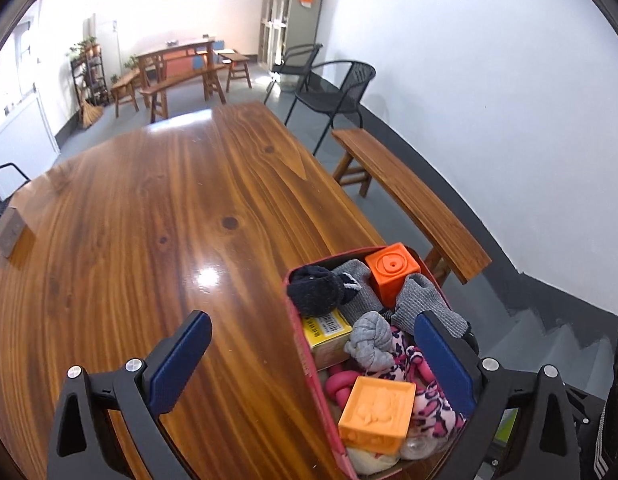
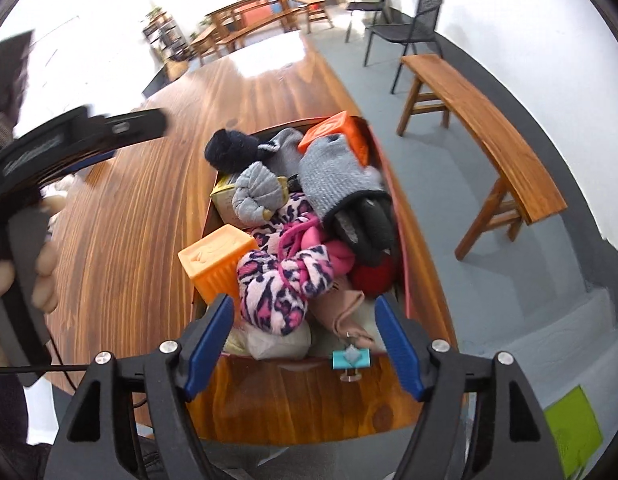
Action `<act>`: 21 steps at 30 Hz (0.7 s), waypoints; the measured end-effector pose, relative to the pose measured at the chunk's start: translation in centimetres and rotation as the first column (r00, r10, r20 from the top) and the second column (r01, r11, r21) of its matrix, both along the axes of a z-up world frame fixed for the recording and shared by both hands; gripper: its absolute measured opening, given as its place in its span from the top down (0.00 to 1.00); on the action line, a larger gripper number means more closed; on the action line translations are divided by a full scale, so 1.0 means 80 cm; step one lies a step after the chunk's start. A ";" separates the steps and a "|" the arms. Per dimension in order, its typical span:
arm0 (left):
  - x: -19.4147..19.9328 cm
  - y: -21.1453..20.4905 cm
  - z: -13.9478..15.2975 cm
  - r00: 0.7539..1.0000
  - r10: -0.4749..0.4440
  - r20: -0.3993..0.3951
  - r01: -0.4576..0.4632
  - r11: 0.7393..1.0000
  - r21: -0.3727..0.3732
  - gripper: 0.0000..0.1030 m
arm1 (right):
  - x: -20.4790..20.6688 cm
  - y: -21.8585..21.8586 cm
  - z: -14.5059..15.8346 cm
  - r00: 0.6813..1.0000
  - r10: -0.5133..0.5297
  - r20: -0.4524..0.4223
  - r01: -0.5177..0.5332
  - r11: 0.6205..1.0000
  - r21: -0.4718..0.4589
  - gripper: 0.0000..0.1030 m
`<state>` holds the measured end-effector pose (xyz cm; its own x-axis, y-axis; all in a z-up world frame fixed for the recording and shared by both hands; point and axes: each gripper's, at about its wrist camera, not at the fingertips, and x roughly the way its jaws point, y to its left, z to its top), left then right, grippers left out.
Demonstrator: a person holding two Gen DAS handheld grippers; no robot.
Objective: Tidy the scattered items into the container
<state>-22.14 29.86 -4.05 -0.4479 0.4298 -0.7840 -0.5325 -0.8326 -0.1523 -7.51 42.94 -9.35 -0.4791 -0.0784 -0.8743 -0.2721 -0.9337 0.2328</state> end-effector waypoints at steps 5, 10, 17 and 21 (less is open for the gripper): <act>0.027 -0.048 0.019 1.000 0.026 0.009 -0.026 0.998 0.057 0.01 | 0.013 -0.014 0.008 0.997 -0.064 0.047 0.061 0.996 0.063 0.24; 0.052 -0.068 0.015 0.999 -0.035 0.021 0.034 0.997 0.067 0.01 | 0.015 -0.005 0.007 0.980 -0.199 0.013 0.196 0.974 0.112 0.24; 0.099 -0.082 0.007 1.000 -0.006 0.003 0.006 1.000 0.006 0.01 | -0.011 0.000 -0.025 0.977 -0.204 0.059 0.193 0.969 0.155 0.24; 0.126 -0.089 0.006 0.996 0.085 0.006 -0.085 0.996 0.007 0.01 | -0.019 -0.002 -0.045 0.987 -0.130 0.097 0.114 0.980 0.162 0.24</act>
<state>-12.08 22.78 -3.55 -0.4789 0.3964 -0.7833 -0.4591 -0.8736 -0.1614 -9.04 42.76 -12.93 -0.3797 0.1159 -0.9178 -0.4016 -0.9144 0.0506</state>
